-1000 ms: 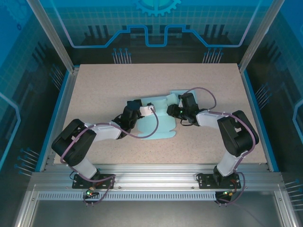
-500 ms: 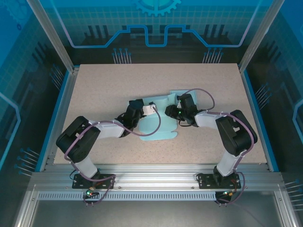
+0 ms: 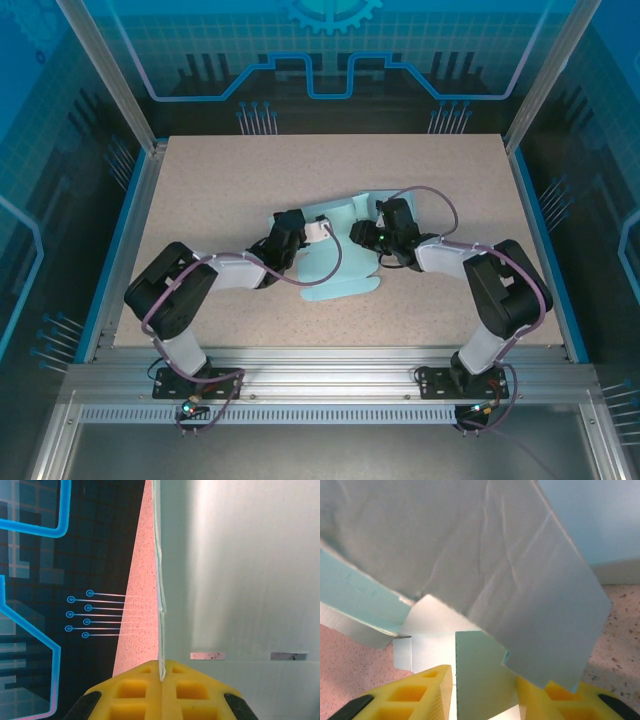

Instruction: Fold the paper box

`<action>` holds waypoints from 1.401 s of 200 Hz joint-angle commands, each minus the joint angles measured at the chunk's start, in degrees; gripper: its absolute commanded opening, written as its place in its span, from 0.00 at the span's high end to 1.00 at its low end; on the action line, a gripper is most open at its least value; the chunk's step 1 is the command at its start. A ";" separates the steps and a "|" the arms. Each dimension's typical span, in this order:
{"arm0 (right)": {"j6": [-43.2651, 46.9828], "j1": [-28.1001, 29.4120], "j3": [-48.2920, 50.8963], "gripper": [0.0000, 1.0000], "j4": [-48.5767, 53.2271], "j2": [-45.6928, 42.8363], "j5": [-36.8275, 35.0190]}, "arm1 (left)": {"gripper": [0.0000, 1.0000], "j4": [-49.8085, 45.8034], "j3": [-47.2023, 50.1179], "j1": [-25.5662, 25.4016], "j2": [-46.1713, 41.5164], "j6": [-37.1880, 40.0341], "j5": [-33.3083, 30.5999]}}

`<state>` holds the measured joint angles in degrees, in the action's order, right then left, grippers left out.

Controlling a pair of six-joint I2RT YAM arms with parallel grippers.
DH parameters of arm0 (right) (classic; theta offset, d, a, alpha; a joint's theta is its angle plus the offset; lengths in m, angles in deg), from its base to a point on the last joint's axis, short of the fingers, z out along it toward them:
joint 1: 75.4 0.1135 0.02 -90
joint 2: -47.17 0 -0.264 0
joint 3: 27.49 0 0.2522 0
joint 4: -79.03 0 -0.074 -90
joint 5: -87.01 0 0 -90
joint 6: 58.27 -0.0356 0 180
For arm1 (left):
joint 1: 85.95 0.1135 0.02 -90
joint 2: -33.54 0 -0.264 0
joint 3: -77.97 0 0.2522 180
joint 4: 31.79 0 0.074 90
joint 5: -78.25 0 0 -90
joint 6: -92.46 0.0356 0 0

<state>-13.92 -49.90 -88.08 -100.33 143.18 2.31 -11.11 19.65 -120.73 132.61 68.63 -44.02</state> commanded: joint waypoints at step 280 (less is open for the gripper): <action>5.83 4.06 -2.92 0.56 5.89 -4.69 -11.28 | 1.00 1.61 -1.69 -1.77 2.51 4.32 -1.51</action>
<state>-8.72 -46.77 -89.70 -93.62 140.42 -8.20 -10.04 19.35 -121.50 134.01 71.65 -45.24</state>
